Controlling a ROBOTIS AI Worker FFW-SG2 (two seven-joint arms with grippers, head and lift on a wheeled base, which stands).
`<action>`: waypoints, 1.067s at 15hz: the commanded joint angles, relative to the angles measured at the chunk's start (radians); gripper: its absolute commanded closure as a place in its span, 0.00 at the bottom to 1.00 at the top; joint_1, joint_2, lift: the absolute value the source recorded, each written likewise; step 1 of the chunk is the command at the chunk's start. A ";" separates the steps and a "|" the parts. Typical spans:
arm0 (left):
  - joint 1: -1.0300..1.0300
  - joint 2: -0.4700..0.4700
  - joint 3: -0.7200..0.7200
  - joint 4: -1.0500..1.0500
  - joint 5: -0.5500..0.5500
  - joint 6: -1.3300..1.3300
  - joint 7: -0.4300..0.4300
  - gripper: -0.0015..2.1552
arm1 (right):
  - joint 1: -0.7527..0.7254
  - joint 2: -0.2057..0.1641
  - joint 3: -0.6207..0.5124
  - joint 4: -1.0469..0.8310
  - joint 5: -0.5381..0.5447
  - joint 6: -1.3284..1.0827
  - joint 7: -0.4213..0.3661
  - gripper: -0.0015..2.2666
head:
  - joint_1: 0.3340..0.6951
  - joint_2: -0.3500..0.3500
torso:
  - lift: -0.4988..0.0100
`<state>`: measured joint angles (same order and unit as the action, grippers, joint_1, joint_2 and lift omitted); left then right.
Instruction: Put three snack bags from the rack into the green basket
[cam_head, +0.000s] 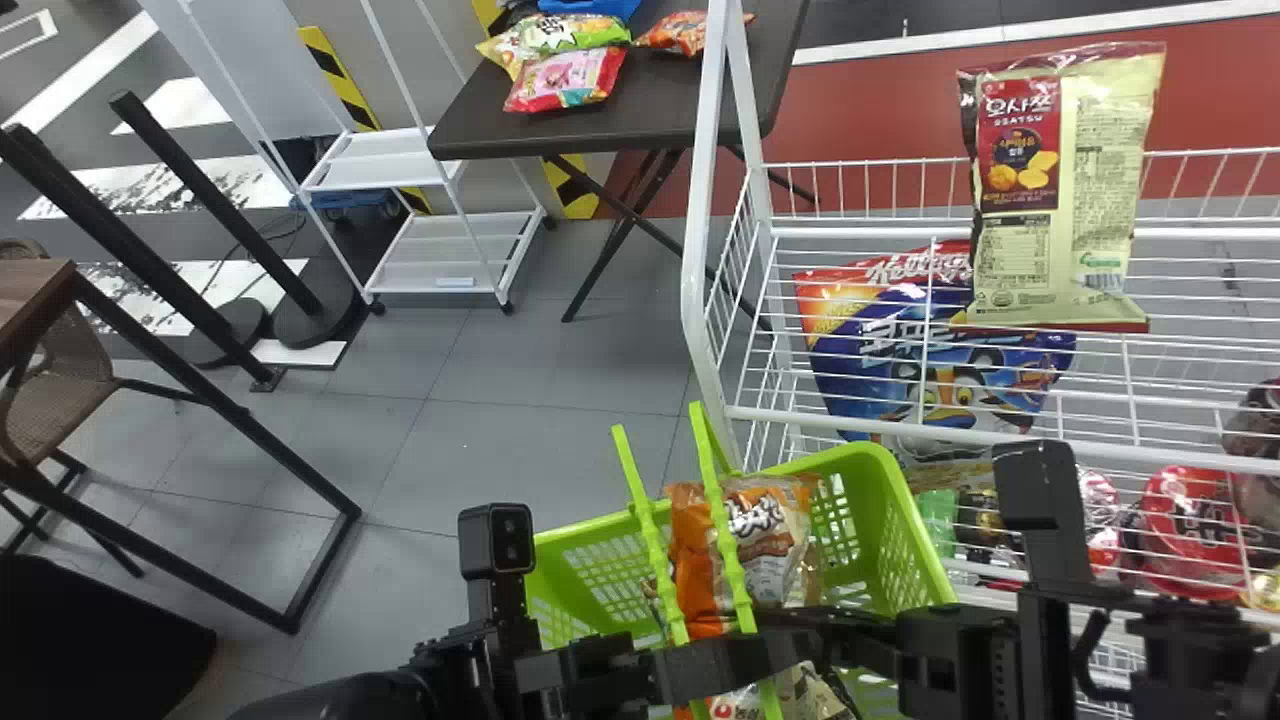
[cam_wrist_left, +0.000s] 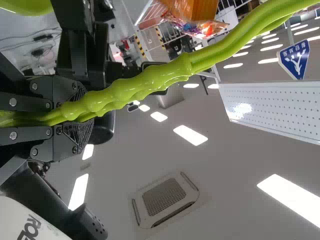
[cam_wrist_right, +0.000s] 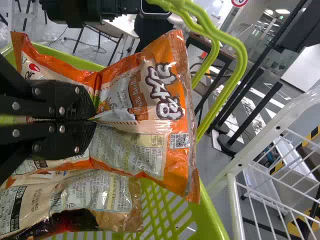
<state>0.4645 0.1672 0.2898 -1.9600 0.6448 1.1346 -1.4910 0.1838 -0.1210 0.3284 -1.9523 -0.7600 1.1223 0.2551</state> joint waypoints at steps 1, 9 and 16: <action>0.002 0.000 0.000 -0.002 0.001 0.000 0.000 1.00 | -0.001 0.000 -0.002 0.012 -0.013 -0.009 -0.001 0.00 | 1.00 1.00 | 0.98; 0.010 0.000 0.003 -0.010 0.001 0.000 0.000 1.00 | 0.006 -0.002 -0.144 -0.066 -0.056 0.021 -0.002 0.01 | 1.00 1.00 | 0.98; 0.014 0.002 0.009 -0.011 0.010 0.000 -0.011 1.00 | -0.007 -0.043 -0.459 -0.143 0.123 -0.117 -0.022 0.02 | 1.00 0.71 | 0.98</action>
<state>0.4785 0.1686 0.2990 -1.9721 0.6543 1.1346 -1.5005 0.1766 -0.1532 -0.0716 -2.0950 -0.6788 1.0499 0.2349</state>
